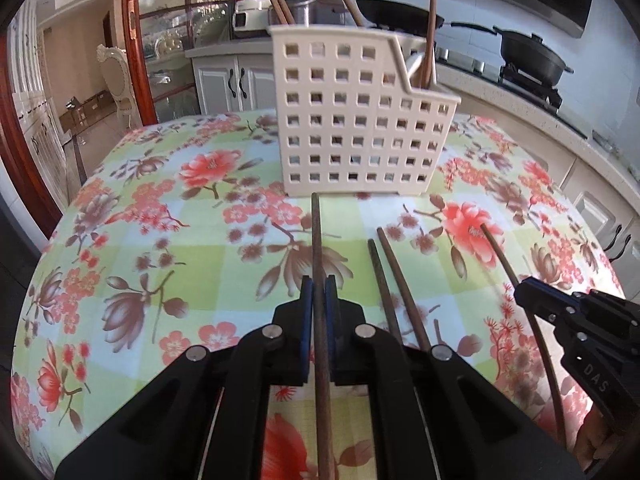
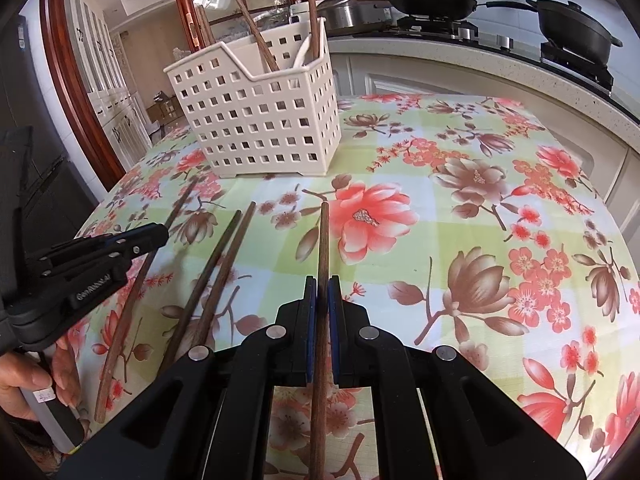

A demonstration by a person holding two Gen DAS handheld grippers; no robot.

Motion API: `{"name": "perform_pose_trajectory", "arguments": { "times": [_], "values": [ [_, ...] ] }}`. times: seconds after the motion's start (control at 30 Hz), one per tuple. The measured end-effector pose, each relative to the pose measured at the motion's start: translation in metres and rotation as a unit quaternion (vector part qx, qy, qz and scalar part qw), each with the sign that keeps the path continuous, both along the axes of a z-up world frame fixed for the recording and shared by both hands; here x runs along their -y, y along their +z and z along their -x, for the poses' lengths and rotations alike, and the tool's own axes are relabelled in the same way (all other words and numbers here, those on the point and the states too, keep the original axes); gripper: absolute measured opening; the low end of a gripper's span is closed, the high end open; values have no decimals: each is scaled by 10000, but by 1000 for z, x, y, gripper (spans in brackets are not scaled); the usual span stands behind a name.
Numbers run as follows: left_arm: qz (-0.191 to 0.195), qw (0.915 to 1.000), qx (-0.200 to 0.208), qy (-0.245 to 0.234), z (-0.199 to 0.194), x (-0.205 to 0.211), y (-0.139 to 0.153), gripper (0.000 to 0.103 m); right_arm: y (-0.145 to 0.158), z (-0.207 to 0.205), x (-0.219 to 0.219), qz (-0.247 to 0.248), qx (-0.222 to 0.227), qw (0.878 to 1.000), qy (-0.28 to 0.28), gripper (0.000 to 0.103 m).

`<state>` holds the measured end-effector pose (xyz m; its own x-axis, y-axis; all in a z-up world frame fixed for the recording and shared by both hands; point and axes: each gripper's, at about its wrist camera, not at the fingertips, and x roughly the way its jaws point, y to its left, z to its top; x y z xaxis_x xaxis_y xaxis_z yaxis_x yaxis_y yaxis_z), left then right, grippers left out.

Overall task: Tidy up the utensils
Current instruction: 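Lift the chopstick upright with the left tool while the right tool lifts its chopstick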

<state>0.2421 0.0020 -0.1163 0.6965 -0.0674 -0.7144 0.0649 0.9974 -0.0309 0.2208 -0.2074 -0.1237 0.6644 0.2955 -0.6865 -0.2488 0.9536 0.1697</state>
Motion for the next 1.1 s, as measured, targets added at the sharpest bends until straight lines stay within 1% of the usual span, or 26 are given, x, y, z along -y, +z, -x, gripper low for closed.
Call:
{"name": "perform_pose_trajectory", "arguments": {
  "times": [0.1,0.2,0.5,0.6,0.9,1.1],
  "values": [
    [107,9997,207,13,10,-6,14,6,10,4,-1,-87,191,9998,19,6],
    [135,9991,390,-15,20,-9,27,6,19,6,-2,-144,342,9993,48,6],
    [77,9957,912,-107,45,-8,61,6,50,19,-5,-269,902,9955,116,6],
    [62,9932,1160,-111,55,-9,71,6,59,23,-5,-331,1078,9935,134,6],
    [130,9894,1440,-120,72,-13,91,6,81,34,-10,-452,1458,9881,198,6],
    [83,9880,1538,-128,81,-16,97,6,93,45,-14,-478,1785,9825,243,6]
  ]
}}
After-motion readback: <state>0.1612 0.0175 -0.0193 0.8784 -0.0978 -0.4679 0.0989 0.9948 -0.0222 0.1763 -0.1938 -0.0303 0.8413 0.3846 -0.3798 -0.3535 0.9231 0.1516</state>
